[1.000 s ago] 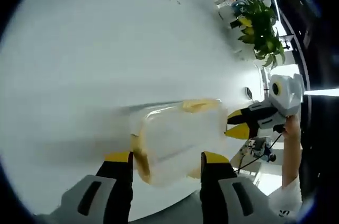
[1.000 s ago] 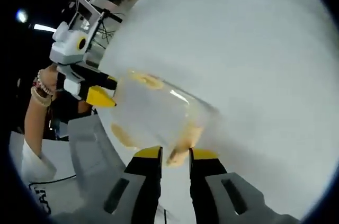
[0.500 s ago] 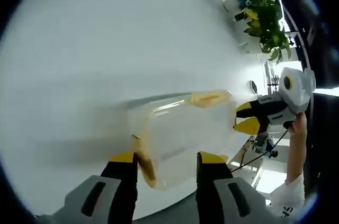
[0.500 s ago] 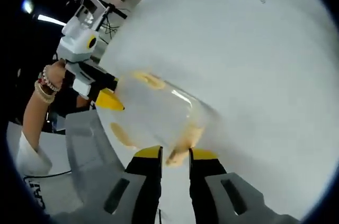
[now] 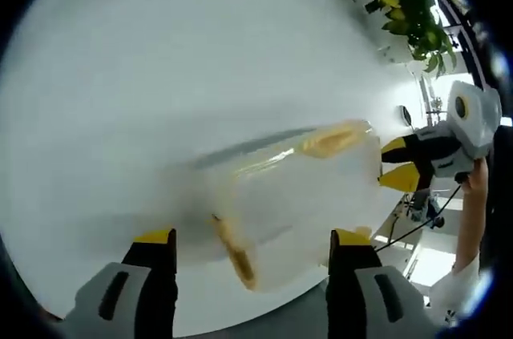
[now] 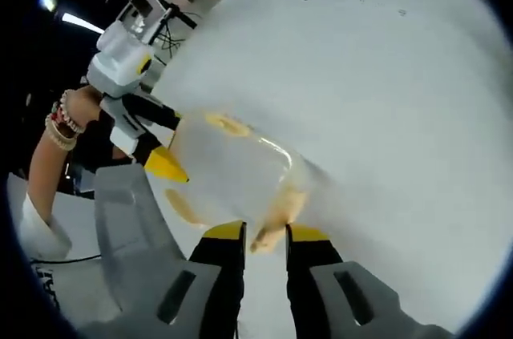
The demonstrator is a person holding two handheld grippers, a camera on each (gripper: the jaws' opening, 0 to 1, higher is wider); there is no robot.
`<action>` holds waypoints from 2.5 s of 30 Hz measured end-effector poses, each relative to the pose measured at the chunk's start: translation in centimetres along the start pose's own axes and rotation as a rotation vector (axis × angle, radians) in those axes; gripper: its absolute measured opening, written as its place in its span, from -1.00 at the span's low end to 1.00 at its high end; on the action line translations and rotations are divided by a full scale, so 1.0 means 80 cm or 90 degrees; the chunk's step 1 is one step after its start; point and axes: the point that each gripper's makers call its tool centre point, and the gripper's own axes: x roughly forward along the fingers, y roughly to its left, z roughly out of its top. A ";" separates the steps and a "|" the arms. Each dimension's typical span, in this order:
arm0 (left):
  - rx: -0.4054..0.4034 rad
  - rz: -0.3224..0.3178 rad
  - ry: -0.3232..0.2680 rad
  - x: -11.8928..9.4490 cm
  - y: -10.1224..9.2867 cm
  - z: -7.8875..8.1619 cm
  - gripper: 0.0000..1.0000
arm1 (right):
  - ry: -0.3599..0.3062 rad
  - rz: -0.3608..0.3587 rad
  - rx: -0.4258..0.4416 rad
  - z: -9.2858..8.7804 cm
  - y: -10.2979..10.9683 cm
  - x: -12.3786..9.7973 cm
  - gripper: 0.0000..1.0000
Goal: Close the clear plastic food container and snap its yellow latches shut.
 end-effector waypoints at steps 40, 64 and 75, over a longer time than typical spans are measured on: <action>-0.050 0.024 -0.015 -0.017 -0.007 0.001 -0.34 | -0.013 -0.034 -0.002 0.001 0.004 0.003 -0.79; -0.091 -0.001 -0.043 -0.021 -0.007 0.005 -0.40 | -0.031 0.001 0.058 -0.004 -0.004 0.000 -0.87; -0.017 -0.014 -0.129 -0.024 -0.011 0.015 -0.33 | -0.038 -0.034 -0.014 0.004 0.002 0.003 -0.80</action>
